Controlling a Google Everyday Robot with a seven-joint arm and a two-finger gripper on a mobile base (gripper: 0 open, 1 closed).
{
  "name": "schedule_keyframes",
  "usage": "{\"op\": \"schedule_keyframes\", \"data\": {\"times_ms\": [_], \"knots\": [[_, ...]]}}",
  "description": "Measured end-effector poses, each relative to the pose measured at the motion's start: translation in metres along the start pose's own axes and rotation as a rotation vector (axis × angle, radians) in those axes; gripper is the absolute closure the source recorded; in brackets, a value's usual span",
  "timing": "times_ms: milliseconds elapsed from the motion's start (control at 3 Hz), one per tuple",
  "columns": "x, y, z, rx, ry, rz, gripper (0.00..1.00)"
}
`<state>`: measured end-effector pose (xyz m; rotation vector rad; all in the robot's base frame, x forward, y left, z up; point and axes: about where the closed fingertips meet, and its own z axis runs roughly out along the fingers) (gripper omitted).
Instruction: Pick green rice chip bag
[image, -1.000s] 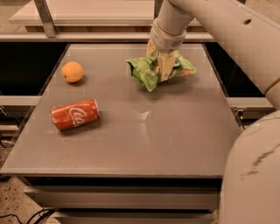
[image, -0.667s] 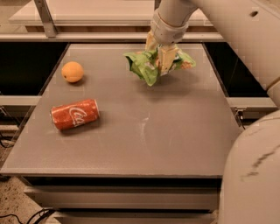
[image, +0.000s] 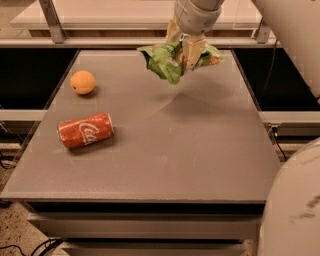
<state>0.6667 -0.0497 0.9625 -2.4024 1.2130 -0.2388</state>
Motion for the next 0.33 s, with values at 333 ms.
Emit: {"op": "schedule_keyframes", "data": {"times_ms": [333], "knots": [[-0.0003,0.0000,-0.0005,0.000,-0.002,-0.001,1.00]]}}
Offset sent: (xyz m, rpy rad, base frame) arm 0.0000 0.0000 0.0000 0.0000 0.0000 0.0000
